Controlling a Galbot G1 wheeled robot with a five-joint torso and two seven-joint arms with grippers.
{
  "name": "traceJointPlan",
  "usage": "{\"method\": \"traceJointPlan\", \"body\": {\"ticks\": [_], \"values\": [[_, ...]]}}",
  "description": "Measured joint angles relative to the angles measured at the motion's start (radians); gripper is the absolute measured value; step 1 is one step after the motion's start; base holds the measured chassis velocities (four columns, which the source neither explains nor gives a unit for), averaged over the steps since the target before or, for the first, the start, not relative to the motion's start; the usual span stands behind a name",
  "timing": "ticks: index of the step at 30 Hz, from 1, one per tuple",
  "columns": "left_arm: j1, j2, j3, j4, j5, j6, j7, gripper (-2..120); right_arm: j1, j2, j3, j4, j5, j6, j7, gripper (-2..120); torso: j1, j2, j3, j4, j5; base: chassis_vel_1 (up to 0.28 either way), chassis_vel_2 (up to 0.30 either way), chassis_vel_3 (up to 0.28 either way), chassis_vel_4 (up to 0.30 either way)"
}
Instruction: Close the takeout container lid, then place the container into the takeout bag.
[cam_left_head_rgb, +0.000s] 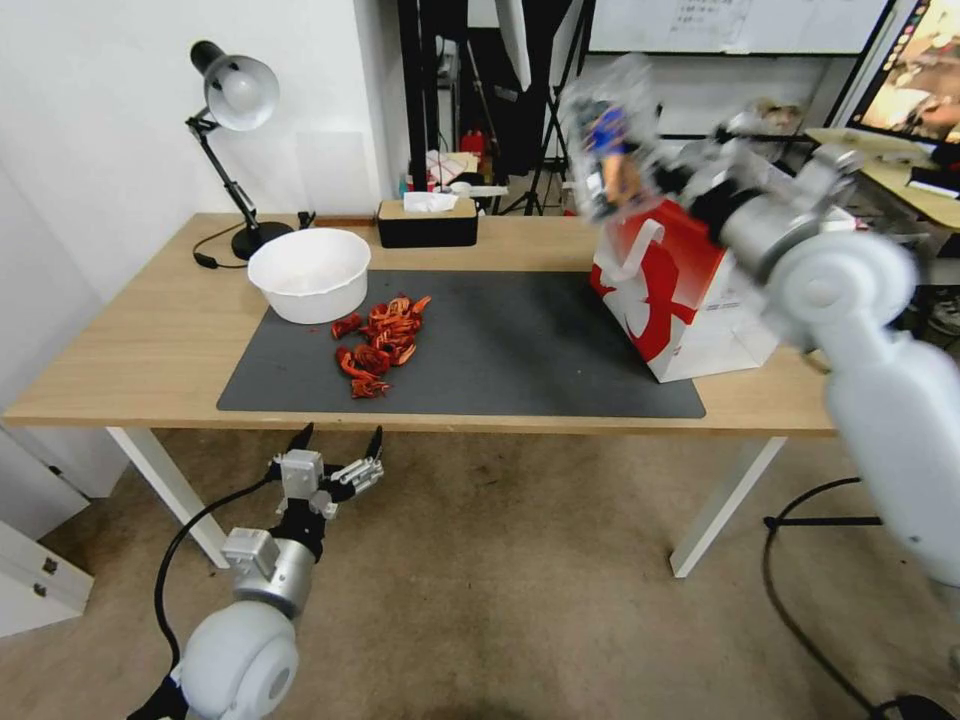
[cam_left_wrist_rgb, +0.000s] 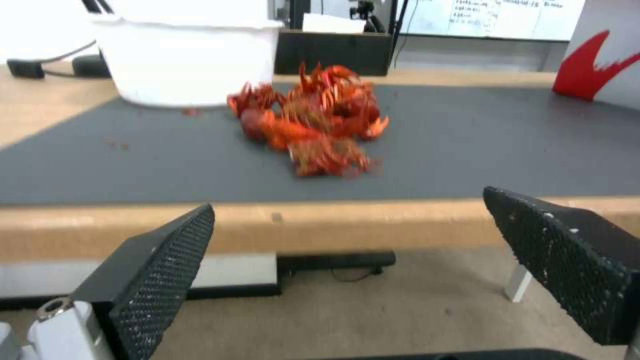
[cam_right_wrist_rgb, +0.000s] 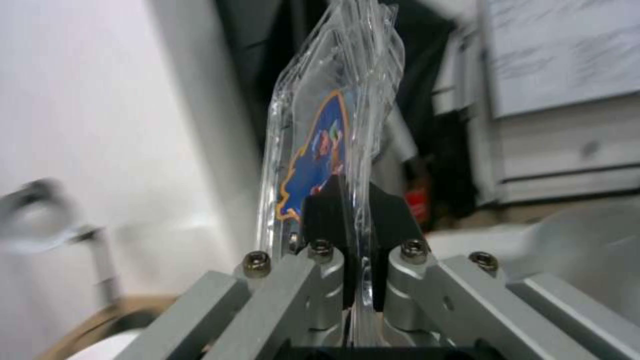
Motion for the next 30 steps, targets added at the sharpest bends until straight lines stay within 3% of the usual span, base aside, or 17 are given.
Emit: {"method": "traceJointPlan", "body": {"ticks": [6,14,18,30], "values": [[0.013,-0.023,0.008,0.003,0.011,-0.009,0.003,100,0.007,-0.062,0.020,-0.094,-0.099,0.050,-0.025,0,0.000,0.000,0.000,-0.0004,0.0002,0.000,0.000,0.000,0.000],[0.022,-0.029,0.010,0.003,0.017,-0.012,0.004,100,-0.038,-0.074,0.037,-0.121,-0.089,0.018,-0.014,0,0.000,0.000,0.000,-0.0001,-0.0001,0.000,0.000,0.000,0.000],[0.023,-0.038,0.014,0.003,0.024,-0.012,0.004,100,-0.070,-0.051,0.044,-0.117,-0.027,-0.013,0.021,19,0.000,0.000,0.000,-0.0001,0.0000,0.000,0.000,0.000,0.000],[0.035,-0.040,0.009,-0.006,0.026,-0.006,0.003,100,-0.122,-0.039,0.049,-0.083,-0.018,-0.004,0.021,59,0.000,0.000,0.000,-0.0002,-0.0001,0.000,0.000,0.000,0.000]]}}
